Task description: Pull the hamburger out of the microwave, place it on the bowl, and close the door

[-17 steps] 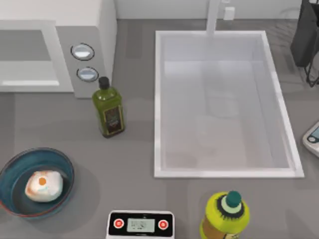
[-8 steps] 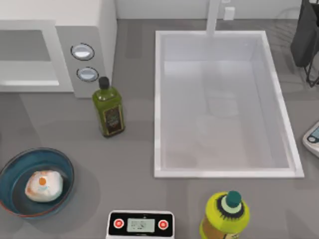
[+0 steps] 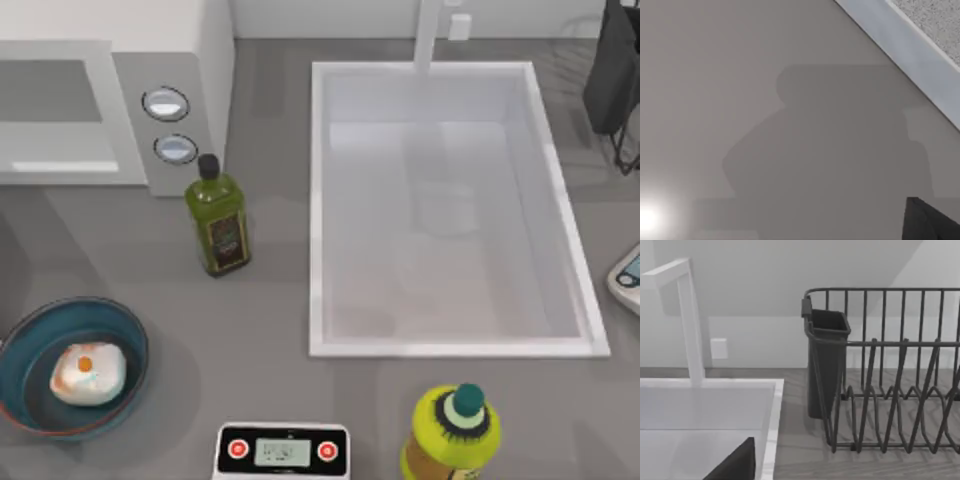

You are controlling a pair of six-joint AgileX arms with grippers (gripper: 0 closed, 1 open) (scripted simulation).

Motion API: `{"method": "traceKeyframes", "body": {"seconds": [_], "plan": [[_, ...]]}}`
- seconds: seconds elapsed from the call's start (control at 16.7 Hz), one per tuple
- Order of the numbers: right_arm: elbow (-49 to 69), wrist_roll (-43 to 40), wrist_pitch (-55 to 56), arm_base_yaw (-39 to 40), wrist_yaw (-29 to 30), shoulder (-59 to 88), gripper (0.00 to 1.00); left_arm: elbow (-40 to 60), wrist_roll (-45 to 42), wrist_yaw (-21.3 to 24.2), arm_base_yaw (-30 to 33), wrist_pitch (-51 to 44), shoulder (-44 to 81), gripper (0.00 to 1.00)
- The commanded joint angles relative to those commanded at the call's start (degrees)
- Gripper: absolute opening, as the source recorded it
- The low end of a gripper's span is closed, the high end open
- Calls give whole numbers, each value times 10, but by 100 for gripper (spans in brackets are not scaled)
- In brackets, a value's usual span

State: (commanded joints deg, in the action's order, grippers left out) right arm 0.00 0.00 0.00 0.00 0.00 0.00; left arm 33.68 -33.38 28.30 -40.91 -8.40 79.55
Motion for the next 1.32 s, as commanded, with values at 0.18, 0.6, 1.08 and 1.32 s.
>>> {"method": "traceKeyframes", "body": {"seconds": [0.18,0.6,1.08,1.32], "plan": [[0,0,0,0,0,0,100,-54,63,-41,69,19,-65,0],[0,0,0,0,0,0,100,-84,98,-62,104,29,-97,0],[0,0,0,0,0,0,100,-107,194,-150,233,32,-134,0],[0,0,0,0,0,0,100,-128,277,-225,343,35,-171,0]]}}
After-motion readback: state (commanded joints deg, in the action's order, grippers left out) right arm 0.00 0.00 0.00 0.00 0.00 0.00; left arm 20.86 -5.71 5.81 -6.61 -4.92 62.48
